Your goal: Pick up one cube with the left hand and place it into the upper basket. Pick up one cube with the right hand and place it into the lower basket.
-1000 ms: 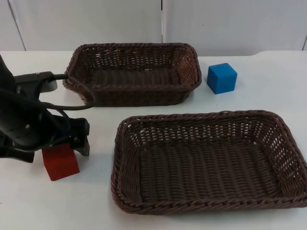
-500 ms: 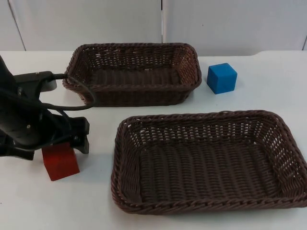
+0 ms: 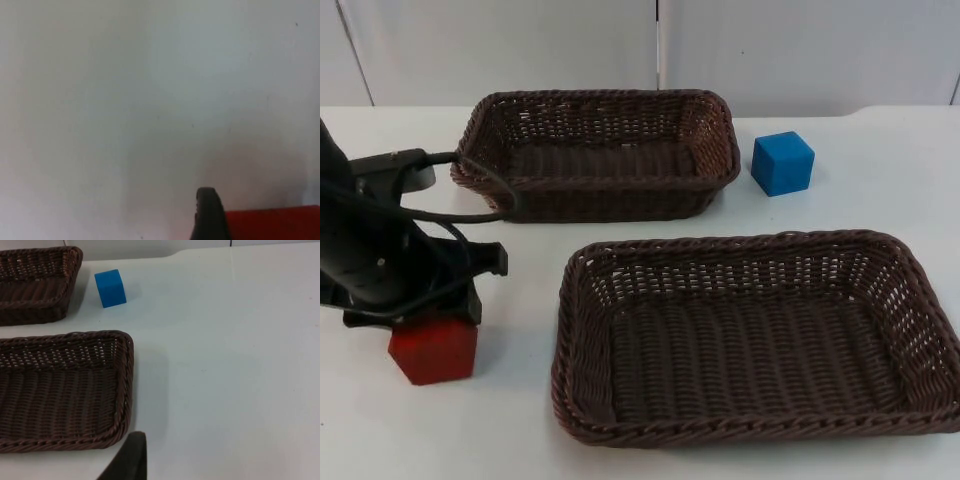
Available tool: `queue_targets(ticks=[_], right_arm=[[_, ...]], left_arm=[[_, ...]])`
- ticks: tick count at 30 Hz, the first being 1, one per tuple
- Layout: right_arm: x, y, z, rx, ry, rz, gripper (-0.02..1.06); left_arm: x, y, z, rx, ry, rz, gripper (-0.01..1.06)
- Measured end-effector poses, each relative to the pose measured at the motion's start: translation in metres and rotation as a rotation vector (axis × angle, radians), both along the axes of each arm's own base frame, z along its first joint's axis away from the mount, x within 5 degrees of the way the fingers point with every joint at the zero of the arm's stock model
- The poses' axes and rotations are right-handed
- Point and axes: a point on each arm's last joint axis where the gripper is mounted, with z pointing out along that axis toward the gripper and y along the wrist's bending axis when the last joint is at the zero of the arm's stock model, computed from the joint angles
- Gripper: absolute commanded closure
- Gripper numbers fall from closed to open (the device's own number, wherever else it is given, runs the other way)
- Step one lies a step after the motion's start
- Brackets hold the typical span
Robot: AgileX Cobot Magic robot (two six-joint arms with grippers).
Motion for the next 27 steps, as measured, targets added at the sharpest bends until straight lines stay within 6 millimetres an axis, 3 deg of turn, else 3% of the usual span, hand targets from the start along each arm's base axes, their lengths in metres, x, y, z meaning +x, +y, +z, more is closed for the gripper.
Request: queue_targets(ticks=[4, 7, 8, 17, 27], right_arm=[[0.0, 0.0, 0.0, 0.0, 0.0, 0.0, -0.01], [0.0, 0.0, 0.0, 0.004, 0.0, -0.002, -0.01], [0.0, 0.0, 0.0, 0.004, 0.0, -0.002, -0.01], [0.0, 0.0, 0.0, 0.004, 0.0, -0.002, -0.01], [0.0, 0.0, 0.0, 0.004, 0.0, -0.002, -0.01]], left_arm=[[0.0, -0.001, 0.018, -0.015, -0.035, -0.006, 1.05], [-0.001, -0.001, 0.048, -0.037, -0.114, -0.009, 1.05], [-0.001, -0.001, 0.048, -0.037, -0.114, -0.009, 1.05], [-0.012, -0.001, 0.12, -0.077, -0.337, -0.014, 1.05], [-0.014, 0.0, 0.128, -0.081, -0.363, -0.014, 1.05]])
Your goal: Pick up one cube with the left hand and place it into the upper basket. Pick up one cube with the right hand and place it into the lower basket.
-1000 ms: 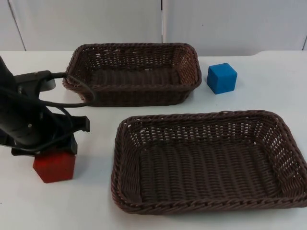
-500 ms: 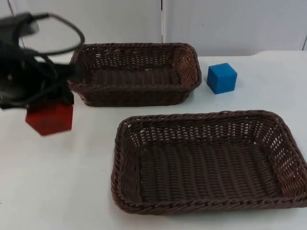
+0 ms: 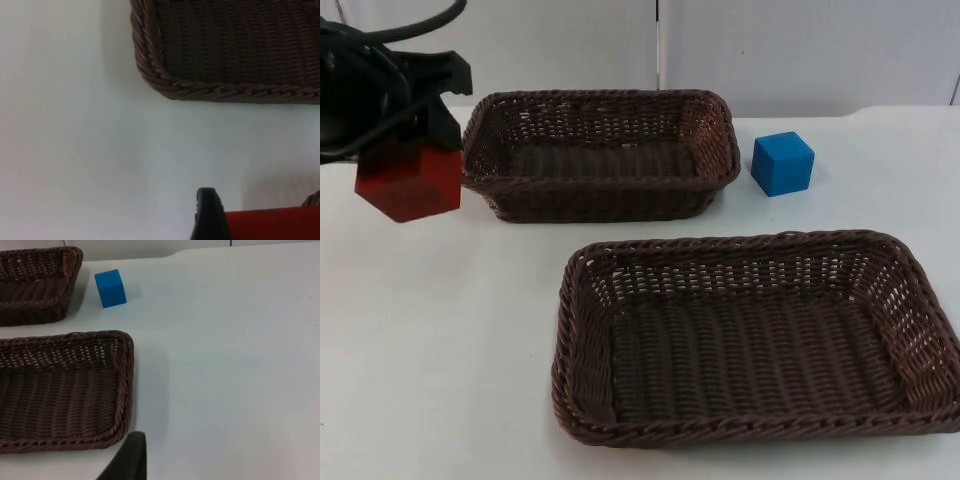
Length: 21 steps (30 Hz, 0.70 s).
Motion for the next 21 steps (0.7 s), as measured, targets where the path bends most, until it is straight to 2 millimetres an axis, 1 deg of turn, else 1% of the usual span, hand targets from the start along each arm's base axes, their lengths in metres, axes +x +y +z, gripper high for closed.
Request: queue_targets(ticks=[15, 21], right_arm=[[0.0, 0.0, 0.0, 0.0, 0.0, 0.0, -0.01], [0.0, 0.0, 0.0, 0.0, 0.0, 0.0, -0.01]], left_arm=[[0.0007, 0.0005, 0.0005, 0.008, -0.011, -0.001, 1.05], [0.0036, 0.0017, 0.0028, 0.013, -0.05, 0.013, 1.05]])
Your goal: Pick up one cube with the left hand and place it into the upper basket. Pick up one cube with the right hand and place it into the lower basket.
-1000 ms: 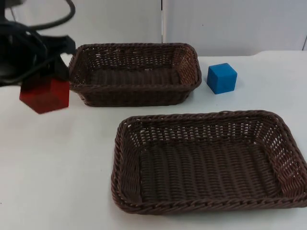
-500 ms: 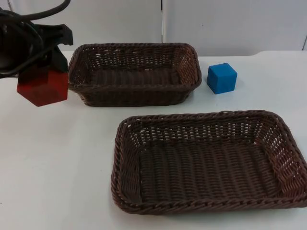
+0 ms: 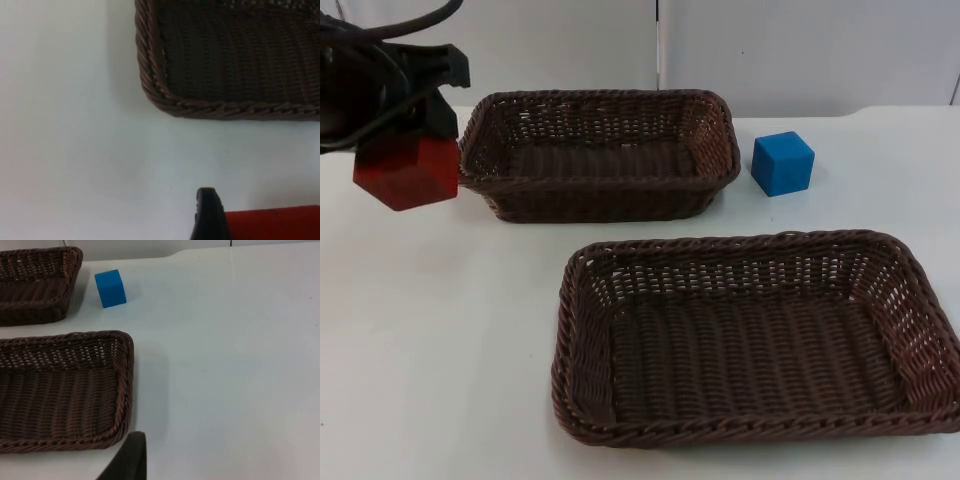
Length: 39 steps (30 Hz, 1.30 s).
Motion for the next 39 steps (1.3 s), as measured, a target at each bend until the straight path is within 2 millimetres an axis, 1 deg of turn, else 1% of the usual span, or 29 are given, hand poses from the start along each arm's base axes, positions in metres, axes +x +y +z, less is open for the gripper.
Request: queue_targets(ticks=[9, 12, 13, 14, 17, 18, 21, 22, 23, 26, 27, 29, 31, 32, 35, 36, 39], right_arm=[[0.0, 0.0, 0.0, 0.0, 0.0, 0.0, -0.01], [0.0, 0.0, 0.0, 0.0, 0.0, 0.0, -0.01], [0.0, 0.0, 0.0, 0.0, 0.0, 0.0, -0.01], [0.0, 0.0, 0.0, 0.0, 0.0, 0.0, -0.01], [0.0, 0.0, 0.0, 0.0, 0.0, 0.0, -0.01], [0.0, 0.0, 0.0, 0.0, 0.0, 0.0, -0.01], [0.0, 0.0, 0.0, 0.0, 0.0, 0.0, -0.01], [0.0, 0.0, 0.0, 0.0, 0.0, 0.0, -0.01], [0.0, 0.0, 0.0, 0.0, 0.0, 0.0, -0.01], [0.0, 0.0, 0.0, 0.0, 0.0, 0.0, -0.01], [0.0, 0.0, 0.0, 0.0, 0.0, 0.0, -0.01], [0.0, 0.0, 0.0, 0.0, 0.0, 0.0, -0.01], [0.0, 0.0, 0.0, 0.0, 0.0, 0.0, -0.01], [0.0, 0.0, 0.0, 0.0, 0.0, 0.0, -0.01], [0.0, 0.0, 0.0, 0.0, 0.0, 0.0, -0.01], [0.0, 0.0, 0.0, 0.0, 0.0, 0.0, -0.01], [0.0, 0.0, 0.0, 0.0, 0.0, 0.0, -0.01]], left_arm=[[0.005, 0.001, 0.004, 0.005, -0.052, 0.017, 1.05], [0.015, -0.001, 0.009, 0.008, -0.07, 0.008, 1.05], [0.015, -0.001, 0.009, 0.008, -0.07, 0.008, 1.05], [0.021, -0.002, 0.011, 0.011, -0.075, 0.003, 1.05], [0.032, -0.005, 0.008, 0.013, -0.066, -0.004, 1.05], [0.032, -0.005, 0.008, 0.013, -0.066, -0.004, 1.05], [0.043, -0.007, 0.006, 0.017, -0.058, -0.015, 1.05], [0.05, -0.009, 0.005, 0.023, -0.055, -0.028, 1.05], [0.05, -0.009, 0.005, 0.023, -0.055, -0.028, 1.05], [0.065, -0.014, 0.004, 0.027, -0.041, -0.052, 1.05], [0.065, -0.014, 0.004, 0.027, -0.041, -0.052, 1.05], [0.078, -0.017, 0.001, 0.035, -0.031, -0.073, 1.05], [0.095, -0.02, -0.005, 0.038, -0.033, -0.08, 1.05], [0.095, -0.02, -0.005, 0.038, -0.033, -0.08, 1.05], [0.114, -0.024, -0.01, 0.045, -0.043, -0.092, 1.05], [0.114, -0.024, -0.01, 0.045, -0.043, -0.092, 1.05], [0.134, -0.028, -0.016, 0.055, -0.063, -0.103, 1.05]])
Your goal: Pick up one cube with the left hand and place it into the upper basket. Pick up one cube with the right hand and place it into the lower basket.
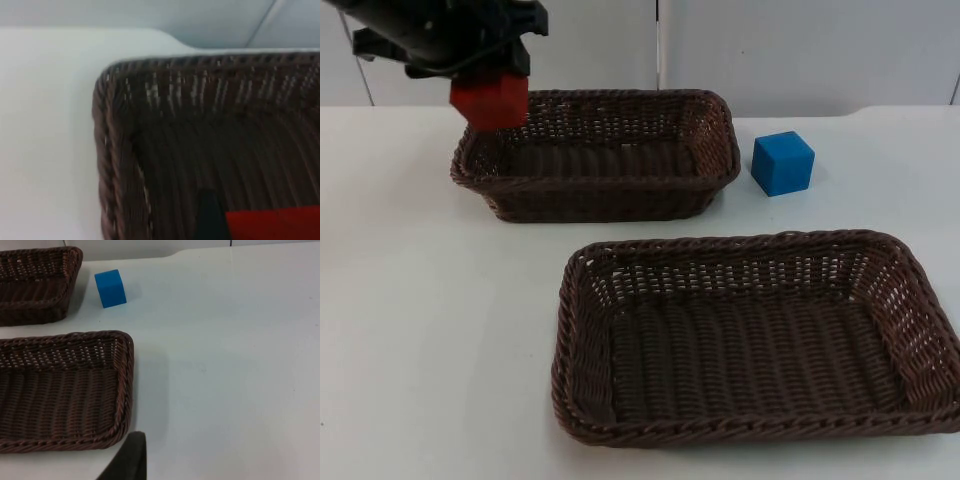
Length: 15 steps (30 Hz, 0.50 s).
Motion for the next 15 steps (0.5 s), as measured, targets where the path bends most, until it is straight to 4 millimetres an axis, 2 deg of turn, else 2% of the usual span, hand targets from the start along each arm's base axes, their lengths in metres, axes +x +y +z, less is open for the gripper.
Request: queue_targets(ticks=[1, 3, 6, 12, 15], right_arm=[[0.0, 0.0, 0.0, 0.0, 0.0, 0.0, -0.01], [0.0, 0.0, 0.0, 0.0, 0.0, 0.0, -0.01], [0.0, 0.0, 0.0, 0.0, 0.0, 0.0, -0.01], [0.0, 0.0, 0.0, 0.0, 0.0, 0.0, -0.01], [0.0, 0.0, 0.0, 0.0, 0.0, 0.0, -0.01]], left_arm=[[0.011, -0.002, -0.004, 0.003, -0.009, -0.004, 1.05], [0.013, -0.003, -0.005, 0.003, -0.011, -0.004, 1.05], [0.033, -0.006, -0.016, 0.004, -0.024, -0.008, 1.05], [0.052, -0.01, -0.028, 0.005, -0.036, -0.01, 1.05], [0.062, -0.012, -0.04, 0.004, -0.025, -0.015, 1.05]])
